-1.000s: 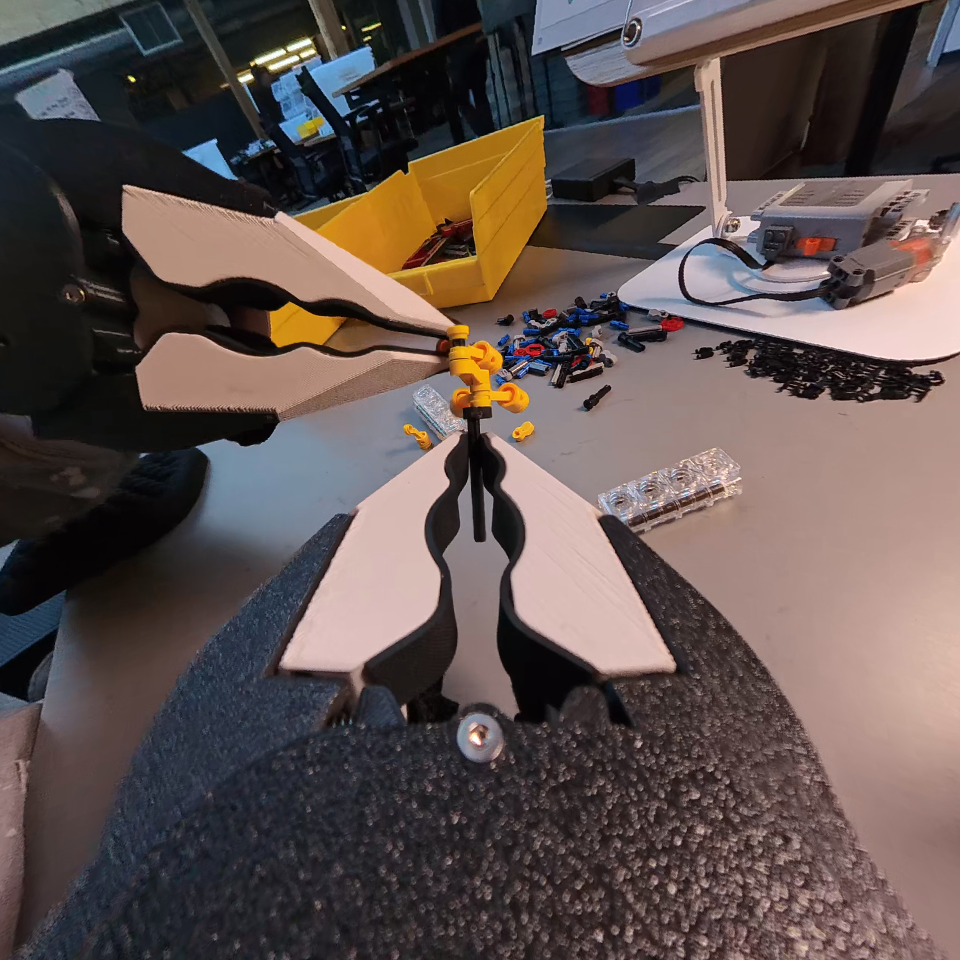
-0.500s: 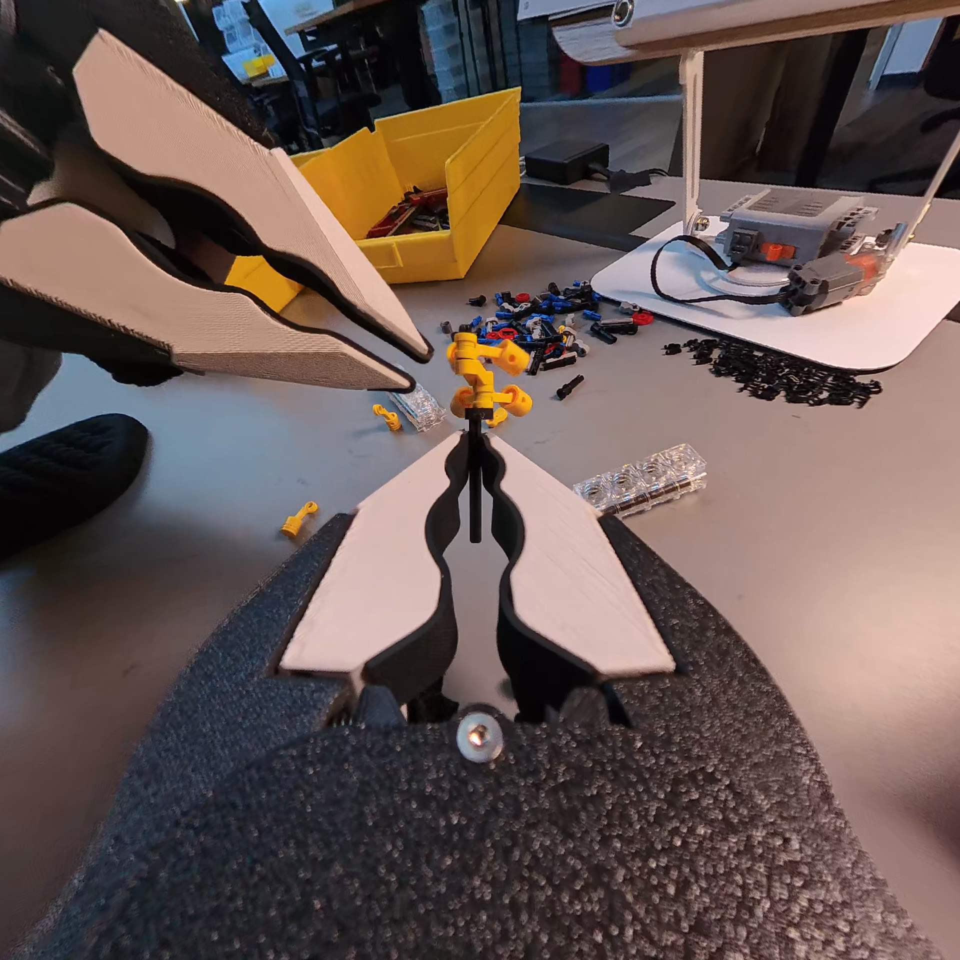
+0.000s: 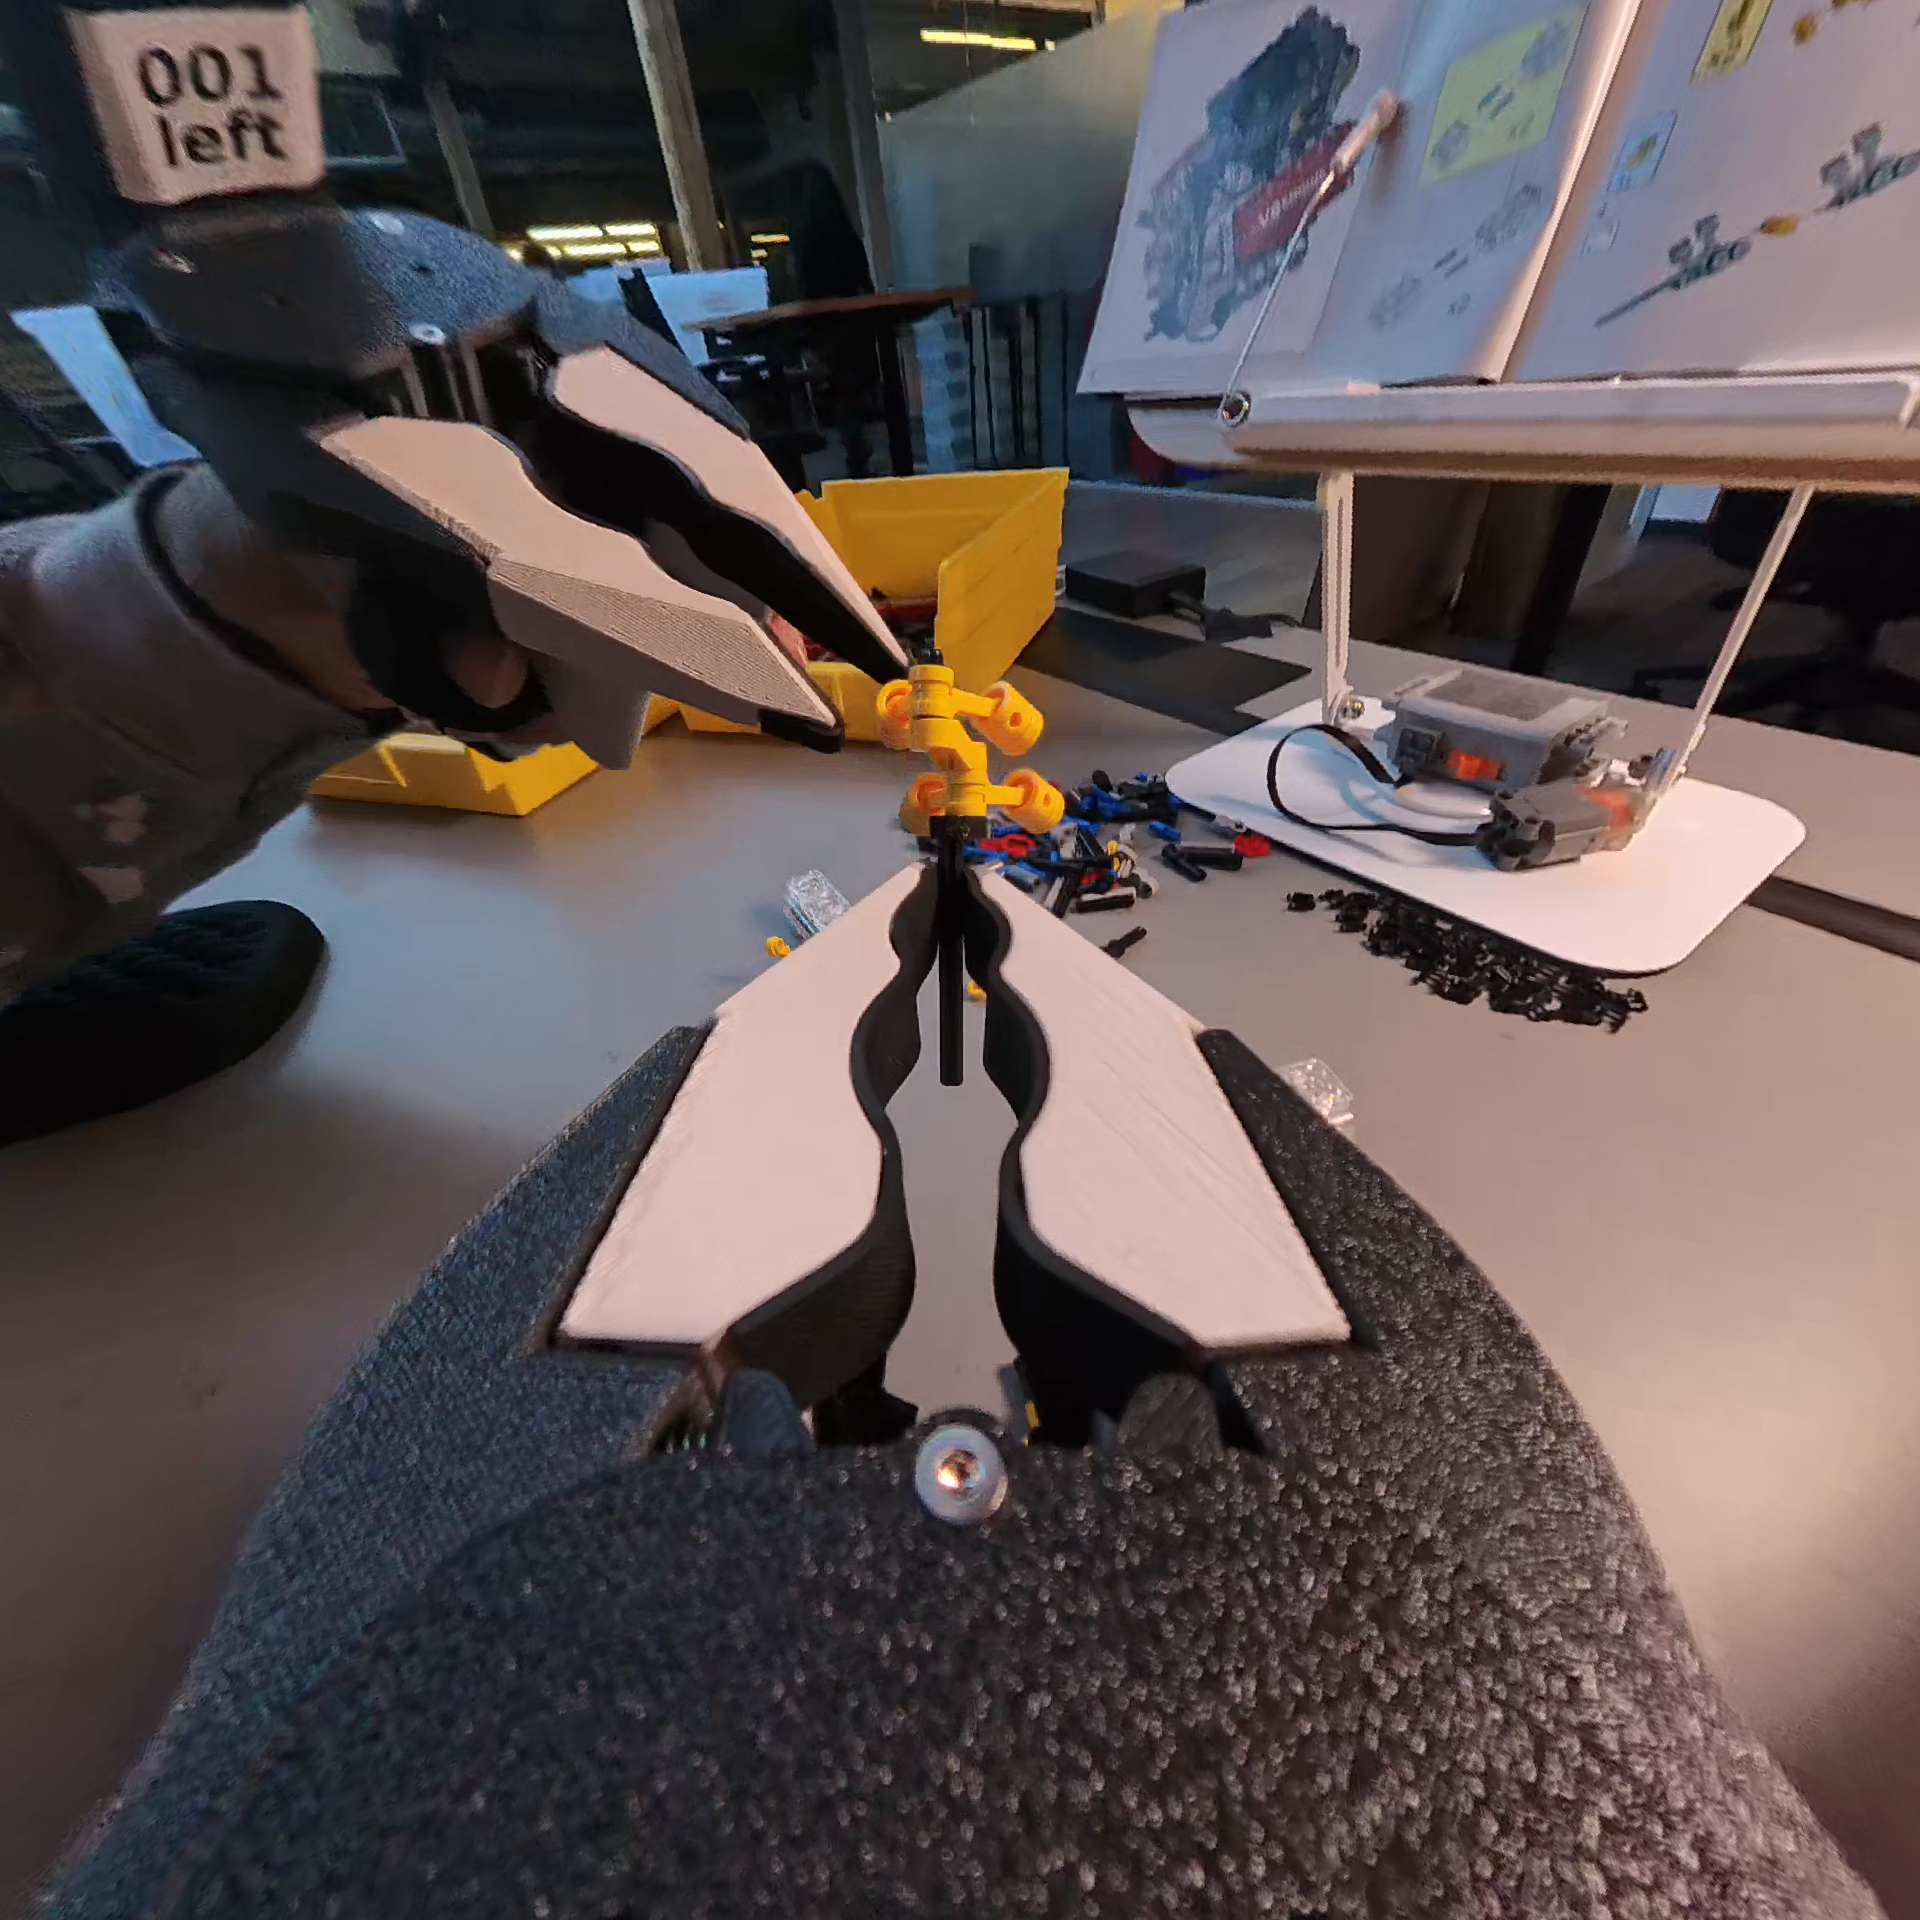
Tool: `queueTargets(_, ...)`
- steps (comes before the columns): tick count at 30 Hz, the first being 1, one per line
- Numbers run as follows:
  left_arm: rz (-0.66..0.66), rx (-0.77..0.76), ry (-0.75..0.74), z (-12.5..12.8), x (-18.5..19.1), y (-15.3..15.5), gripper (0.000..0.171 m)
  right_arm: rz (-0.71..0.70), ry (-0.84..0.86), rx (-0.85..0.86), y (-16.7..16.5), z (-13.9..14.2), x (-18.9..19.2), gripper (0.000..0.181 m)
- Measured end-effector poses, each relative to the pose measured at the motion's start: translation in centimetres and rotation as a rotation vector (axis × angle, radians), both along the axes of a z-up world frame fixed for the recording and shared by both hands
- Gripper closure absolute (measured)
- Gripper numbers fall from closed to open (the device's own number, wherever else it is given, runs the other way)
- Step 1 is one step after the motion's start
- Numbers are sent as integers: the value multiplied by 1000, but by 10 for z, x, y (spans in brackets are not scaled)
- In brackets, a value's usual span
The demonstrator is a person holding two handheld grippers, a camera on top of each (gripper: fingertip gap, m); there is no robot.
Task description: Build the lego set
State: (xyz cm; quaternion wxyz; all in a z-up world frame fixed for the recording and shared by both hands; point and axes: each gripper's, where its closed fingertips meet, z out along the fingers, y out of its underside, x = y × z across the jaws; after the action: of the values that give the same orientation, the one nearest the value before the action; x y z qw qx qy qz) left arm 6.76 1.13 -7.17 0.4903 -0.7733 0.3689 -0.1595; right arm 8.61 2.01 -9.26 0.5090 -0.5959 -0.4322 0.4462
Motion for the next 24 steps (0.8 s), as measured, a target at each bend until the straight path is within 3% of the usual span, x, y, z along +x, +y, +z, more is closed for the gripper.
queueTargets(3, -39, 12, -168, 7, 4, -10, 150, 24, 68, 48, -5, 13, 2, 178)
queueTargets(6, -58, 29, -242, 2, 2, -21, 150, 71, 131, 63, -11, 22, 4, 178)
queueTargets(11, -22, 12, -204, -33, -22, -35, 150, 134, 146, 86, -18, 22, 3, 178)
queueTargets(15, 103, -4, -158, -55, -66, -26, 147, 106, 128, 86, -9, 19, 7, 178)
queueTargets(20, 243, -4, -157, -69, -112, -12, 145, 107, 109, 56, 2, 17, 14, 178)
queueTargets(24, 220, -37, -131, -75, -116, -16, 142, 156, 101, 55, 1, 18, 18, 178)
